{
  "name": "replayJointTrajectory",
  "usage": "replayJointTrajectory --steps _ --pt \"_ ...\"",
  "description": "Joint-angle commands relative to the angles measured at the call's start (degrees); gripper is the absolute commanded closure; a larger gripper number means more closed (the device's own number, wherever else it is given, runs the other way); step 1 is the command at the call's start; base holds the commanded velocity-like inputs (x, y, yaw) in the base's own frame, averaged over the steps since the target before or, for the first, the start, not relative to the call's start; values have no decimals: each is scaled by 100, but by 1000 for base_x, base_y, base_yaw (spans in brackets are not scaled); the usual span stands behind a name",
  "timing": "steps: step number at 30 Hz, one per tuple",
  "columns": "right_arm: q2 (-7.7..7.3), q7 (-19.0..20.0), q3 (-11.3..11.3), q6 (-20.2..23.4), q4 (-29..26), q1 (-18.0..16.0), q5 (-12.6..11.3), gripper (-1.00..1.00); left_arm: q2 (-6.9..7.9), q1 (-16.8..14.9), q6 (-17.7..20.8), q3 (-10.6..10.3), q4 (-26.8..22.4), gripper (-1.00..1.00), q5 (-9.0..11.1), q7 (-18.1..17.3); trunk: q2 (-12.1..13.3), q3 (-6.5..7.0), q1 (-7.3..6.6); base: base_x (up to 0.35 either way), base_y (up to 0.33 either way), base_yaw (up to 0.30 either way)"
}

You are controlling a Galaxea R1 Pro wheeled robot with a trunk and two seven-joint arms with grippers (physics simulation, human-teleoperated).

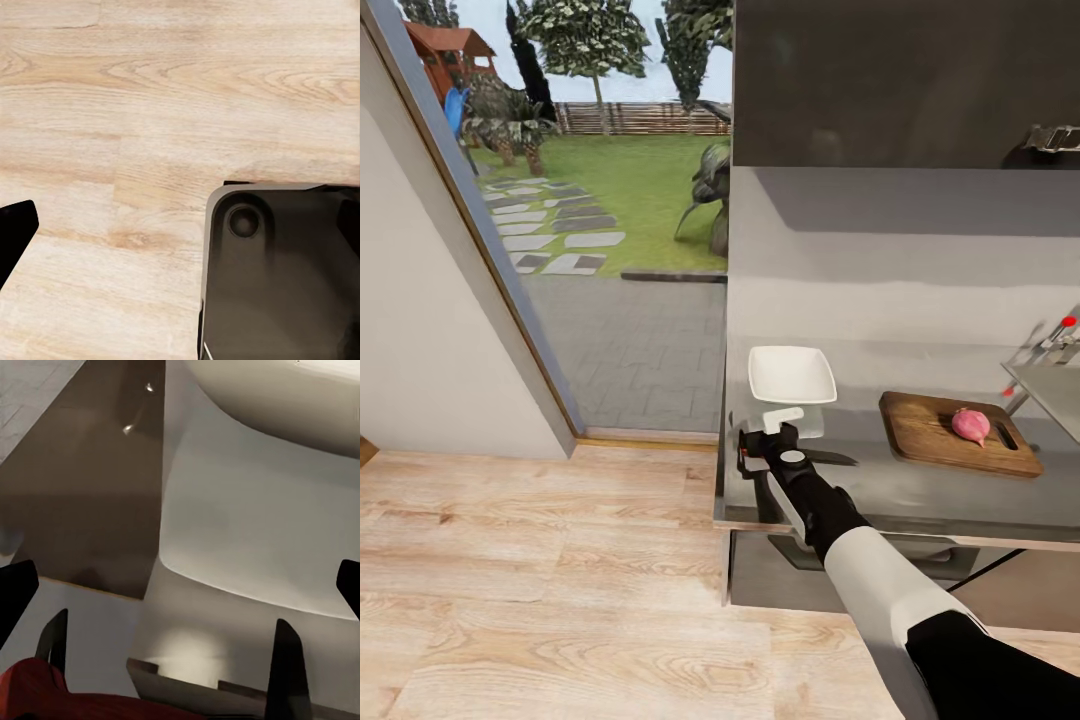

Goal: In the kitchen, take the Vidalia onion out of the sink, dice it on the chopping board with the paring knife, put the diced onion into the bowl on the countertop, then place both the paring knife and the chopping board into the sink.

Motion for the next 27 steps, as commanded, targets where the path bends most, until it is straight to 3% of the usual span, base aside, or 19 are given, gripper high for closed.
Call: replayJointTrajectory --steps 1,27 --pt "0 -38 21 36 -6 -3 -7 -100 9 0 -12 -46 -12 -100 56 34 -11 -9 4 0 0 0" --pt "0 -89 12 102 2 -1 -24 -100 9 0 -12 -48 -9 -100 56 36 -11 -9 4 15 -36 0"
